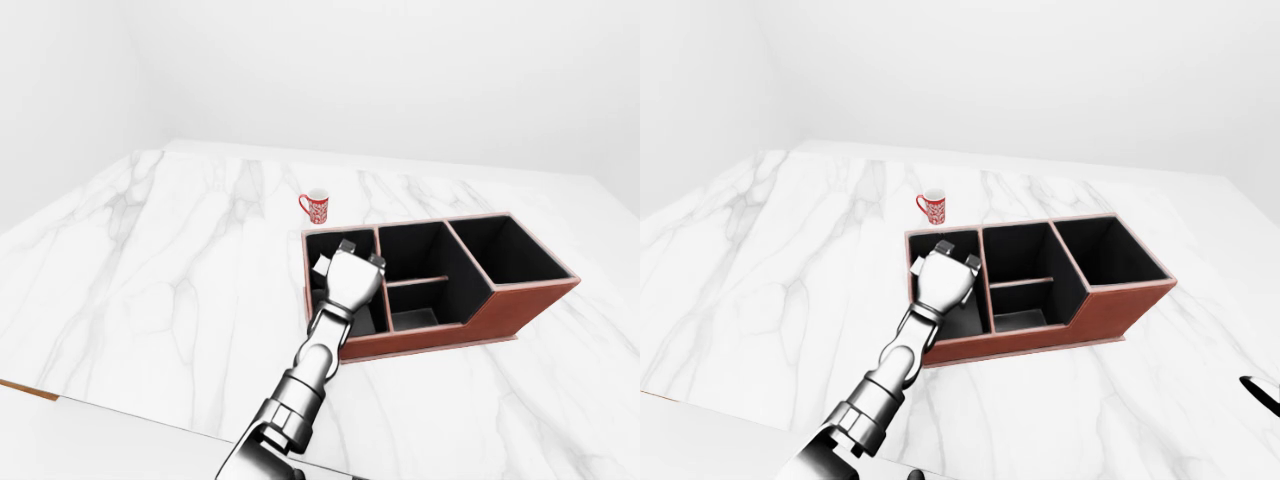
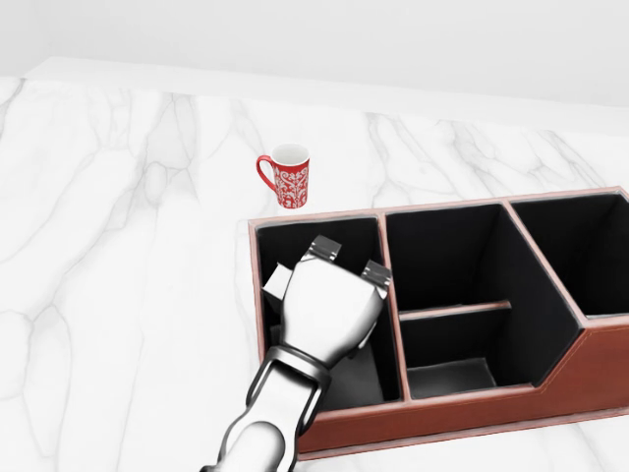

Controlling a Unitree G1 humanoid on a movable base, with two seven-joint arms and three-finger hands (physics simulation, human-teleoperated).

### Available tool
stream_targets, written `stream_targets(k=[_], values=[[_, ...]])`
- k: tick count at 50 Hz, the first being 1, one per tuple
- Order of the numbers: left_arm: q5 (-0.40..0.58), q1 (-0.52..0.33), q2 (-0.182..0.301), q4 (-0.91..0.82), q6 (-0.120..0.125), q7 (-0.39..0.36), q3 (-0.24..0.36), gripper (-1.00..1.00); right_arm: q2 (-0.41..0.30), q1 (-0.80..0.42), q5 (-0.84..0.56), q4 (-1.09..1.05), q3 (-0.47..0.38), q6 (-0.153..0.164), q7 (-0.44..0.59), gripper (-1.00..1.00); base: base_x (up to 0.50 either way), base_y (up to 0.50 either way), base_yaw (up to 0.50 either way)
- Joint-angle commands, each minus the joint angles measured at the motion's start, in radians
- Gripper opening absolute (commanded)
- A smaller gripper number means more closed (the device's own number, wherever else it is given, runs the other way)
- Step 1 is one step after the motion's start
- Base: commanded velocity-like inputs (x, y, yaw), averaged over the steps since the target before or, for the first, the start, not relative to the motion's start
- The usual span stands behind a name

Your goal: Pick up the book and place it in the left compartment of the caddy.

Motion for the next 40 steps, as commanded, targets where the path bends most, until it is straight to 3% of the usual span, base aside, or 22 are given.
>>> stream_targets(k=[1,23,28,40], values=[[-0.043,-0.052,0.002,0.114,0.000,0.077,0.013,-1.00,0.001,0.001,-0.001,0.000,0.001,0.000,0.002,1.00,0.00,0.00,0.00],[-0.108,-0.147,-0.005,0.329,0.000,0.078,0.023,-1.00,0.000,0.002,0.003,-0.005,-0.004,0.000,-0.001,1.00,0.00,0.00,0.00],[-0.150,-0.216,-0.007,0.490,0.000,0.078,0.041,-1.00,0.001,0.000,0.000,0.000,-0.002,0.000,-0.001,1.00,0.00,0.00,0.00],[-0.216,-0.257,0.002,0.602,0.000,0.078,0.048,-1.00,0.000,0.000,-0.005,0.011,0.006,0.000,-0.001,1.00,0.00,0.00,0.00]])
